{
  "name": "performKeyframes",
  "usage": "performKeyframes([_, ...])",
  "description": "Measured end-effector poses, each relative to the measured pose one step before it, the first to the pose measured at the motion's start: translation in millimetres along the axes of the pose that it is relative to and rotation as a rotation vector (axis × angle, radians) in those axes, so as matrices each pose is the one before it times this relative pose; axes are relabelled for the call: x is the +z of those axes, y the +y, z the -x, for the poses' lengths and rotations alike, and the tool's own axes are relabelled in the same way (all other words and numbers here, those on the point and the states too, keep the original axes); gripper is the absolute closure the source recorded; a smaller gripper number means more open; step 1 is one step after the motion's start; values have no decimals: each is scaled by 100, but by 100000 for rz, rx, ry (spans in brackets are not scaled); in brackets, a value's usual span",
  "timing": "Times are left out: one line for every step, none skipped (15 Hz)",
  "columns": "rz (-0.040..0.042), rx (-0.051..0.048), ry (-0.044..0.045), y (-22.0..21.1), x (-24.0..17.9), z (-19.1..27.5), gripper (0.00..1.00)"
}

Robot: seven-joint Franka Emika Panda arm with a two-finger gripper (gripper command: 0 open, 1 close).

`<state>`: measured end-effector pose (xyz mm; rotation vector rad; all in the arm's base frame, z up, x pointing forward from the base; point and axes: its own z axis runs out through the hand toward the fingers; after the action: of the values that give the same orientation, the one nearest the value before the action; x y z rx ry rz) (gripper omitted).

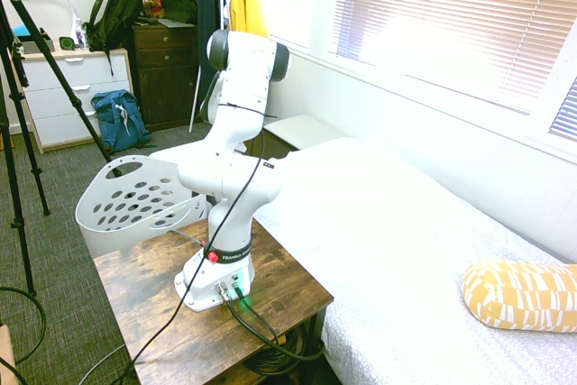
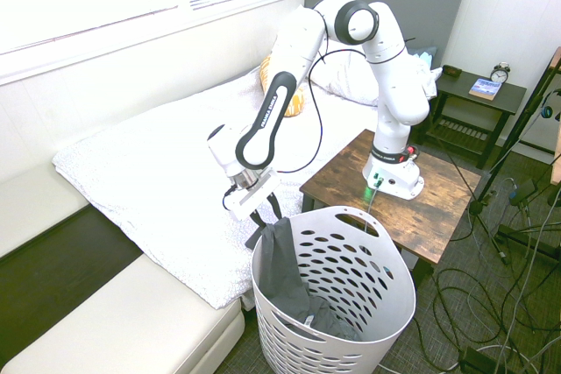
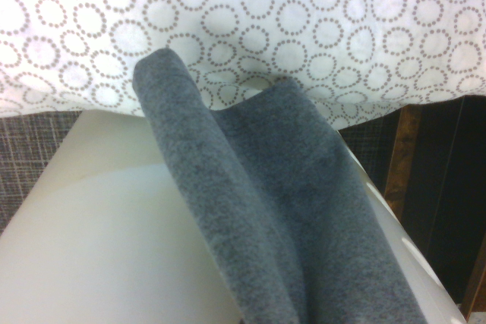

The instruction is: Put my clothes in the laundry bag

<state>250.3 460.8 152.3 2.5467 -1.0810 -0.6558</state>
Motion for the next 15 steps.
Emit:
performKeyframes([30,39,-410,-4,3,-45,100])
performKeyframes([15,18,-196,-1,-8,-60,100])
performKeyframes([88,-22,-164,1,34,-66,100])
performKeyframes([146,37,-233,0,58,-93,100])
performKeyframes([189,89,-175,18,80,-91,100])
performKeyframes([93,6,-161,-5,42,-55,100])
performKeyframes([-32,51,-331,-9,7,-35,100])
performKeyframes([-208,138,-410,-25,-36,-69,100])
performKeyframes([-537,-22,-151,-46,-51,-111,100])
performKeyframes([-764,30,43,-14,-42,-92,100])
performKeyframes([-706,-8,241,79,-82,-53,100])
performKeyframes([-971,-124,917,241,-225,-90,100])
performKeyframes([-1009,-74,1550,399,-555,-45,100])
performKeyframes([-1760,265,2372,501,-977,135,100])
performKeyframes([-2487,101,3421,638,-1519,436,100])
